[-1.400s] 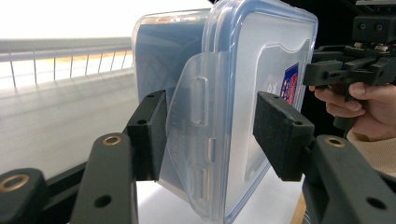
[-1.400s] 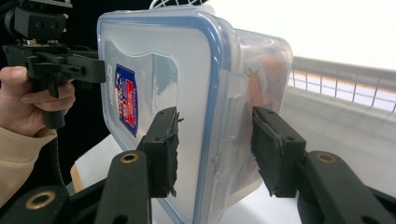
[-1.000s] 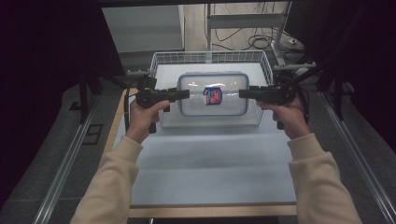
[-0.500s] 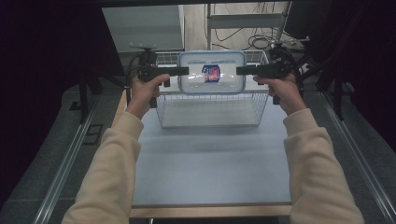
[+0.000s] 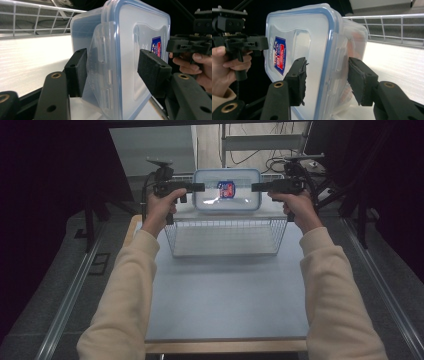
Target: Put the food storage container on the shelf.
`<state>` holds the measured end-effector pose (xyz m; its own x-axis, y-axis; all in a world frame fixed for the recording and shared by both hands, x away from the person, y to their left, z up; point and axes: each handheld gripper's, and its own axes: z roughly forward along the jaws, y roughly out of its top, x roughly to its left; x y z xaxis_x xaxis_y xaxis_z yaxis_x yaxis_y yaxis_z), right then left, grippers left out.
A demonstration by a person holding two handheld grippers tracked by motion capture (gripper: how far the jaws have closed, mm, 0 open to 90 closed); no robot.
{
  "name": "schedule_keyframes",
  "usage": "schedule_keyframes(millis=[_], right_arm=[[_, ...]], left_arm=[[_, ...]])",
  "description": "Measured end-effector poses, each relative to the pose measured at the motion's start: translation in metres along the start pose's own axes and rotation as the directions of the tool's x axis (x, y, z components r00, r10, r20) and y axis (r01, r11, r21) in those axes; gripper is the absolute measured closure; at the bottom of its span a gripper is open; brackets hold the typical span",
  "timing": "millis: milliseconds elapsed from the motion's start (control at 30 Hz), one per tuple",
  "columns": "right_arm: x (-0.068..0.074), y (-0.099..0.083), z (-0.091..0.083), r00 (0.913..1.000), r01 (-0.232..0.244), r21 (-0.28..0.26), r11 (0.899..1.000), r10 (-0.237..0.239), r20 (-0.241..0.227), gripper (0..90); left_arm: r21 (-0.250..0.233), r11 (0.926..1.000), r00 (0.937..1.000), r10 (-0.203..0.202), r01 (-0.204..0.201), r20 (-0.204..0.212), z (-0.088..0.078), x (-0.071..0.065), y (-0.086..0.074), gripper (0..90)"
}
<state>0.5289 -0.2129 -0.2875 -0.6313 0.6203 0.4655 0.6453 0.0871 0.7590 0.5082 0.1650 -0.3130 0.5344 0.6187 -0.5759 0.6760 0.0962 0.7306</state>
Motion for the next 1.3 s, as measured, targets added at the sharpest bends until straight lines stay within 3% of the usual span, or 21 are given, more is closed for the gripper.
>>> schedule_keyframes(millis=[67,200,333,433,500,567,600,633,667,767,900,1000,1067,1133,1167,1300], right_arm=[[-0.006,0.003,0.005,0.9987,-0.050,0.005,0.999,0.050,-0.008,48.9],[-0.011,0.004,0.009,0.9947,-0.102,0.009,0.995,0.102,-0.012,47.4],[-0.014,0.006,0.014,0.9907,-0.129,0.008,0.992,0.129,0.044,48.5],[-0.013,0.007,0.018,0.9867,-0.139,0.002,0.990,0.138,0.086,49.3],[-0.010,0.006,0.019,0.9857,-0.137,-0.010,0.990,0.138,0.098,48.6],[-0.009,0.005,0.019,0.9856,-0.129,-0.016,0.991,0.130,0.108,47.0],[-0.006,0.004,0.016,0.9843,-0.107,-0.041,0.993,0.112,0.137,45.0],[-0.006,0.004,0.016,0.9843,-0.107,-0.041,0.993,0.112,0.137,45.0],[-0.004,0.001,0.012,0.9858,-0.078,-0.055,0.995,0.085,0.145,43.9],[-0.002,-0.003,0.006,0.9881,-0.045,-0.058,0.997,0.053,0.144,42.2],[0.001,-0.013,-0.008,0.9938,-0.010,-0.071,0.997,0.017,0.110,38.1],[0.012,-0.030,-0.025,0.9944,0.065,-0.071,0.995,-0.059,0.088,32.9],[0.016,-0.037,-0.029,0.9935,0.085,-0.069,0.994,-0.080,0.081,32.3],[0.026,-0.059,-0.042,0.9897,0.136,-0.074,0.988,-0.133,0.054,30.8],[0.026,-0.059,-0.042,0.9897,0.136,-0.074,0.988,-0.133,0.054,30.8],[0.035,-0.099,-0.057,0.9819,0.189,-0.080,0.979,-0.188,0.025,29.0]], left_arm=[[0.000,0.9997,0.9997,-0.026,0.026,0.002,0.002,0.004,0.002,42.1],[0.015,0.9980,0.9981,-0.061,0.061,-0.012,0.009,0.009,0.006,39.4],[0.047,0.9896,0.9906,-0.136,0.136,0.005,0.018,0.021,0.006,34.1],[0.010,0.9853,0.9853,-0.171,0.170,0.011,0.020,0.029,0.004,34.5],[-0.011,0.9878,0.9879,-0.155,0.155,-0.006,0.020,0.028,0.005,35.4],[0.001,0.9909,0.9906,-0.135,0.135,-0.025,0.022,0.025,0.006,32.4],[-0.013,0.9954,0.9934,-0.096,0.095,-0.064,0.020,0.020,0.006,28.9],[-0.013,0.9954,0.9934,-0.096,0.095,-0.064,0.020,0.020,0.006,27.3],[-0.025,0.9967,0.9940,-0.079,0.077,-0.076,0.017,0.017,0.006,25.7],[-0.056,0.9972,0.9961,-0.053,0.049,-0.071,0.004,0.009,0.004,24.8],[-0.052,0.9984,0.9972,0.018,-0.021,-0.072,-0.015,-0.004,-0.005,24.6],[-0.044,0.9955,0.9939,0.081,-0.084,-0.076,-0.031,-0.018,-0.022,22.9],[-0.044,0.9901,0.9892,0.130,-0.133,-0.068,-0.043,-0.030,-0.040,22.5],[-0.038,0.9876,0.9867,0.150,-0.152,-0.064,-0.052,-0.038,-0.056,22.2],[-0.027,0.9843,0.9827,0.172,-0.175,-0.068,-0.057,-0.043,-0.068,22.2],[-0.017,0.9783,0.9770,0.205,-0.206,-0.058,-0.071,-0.053,-0.110,21.5]])
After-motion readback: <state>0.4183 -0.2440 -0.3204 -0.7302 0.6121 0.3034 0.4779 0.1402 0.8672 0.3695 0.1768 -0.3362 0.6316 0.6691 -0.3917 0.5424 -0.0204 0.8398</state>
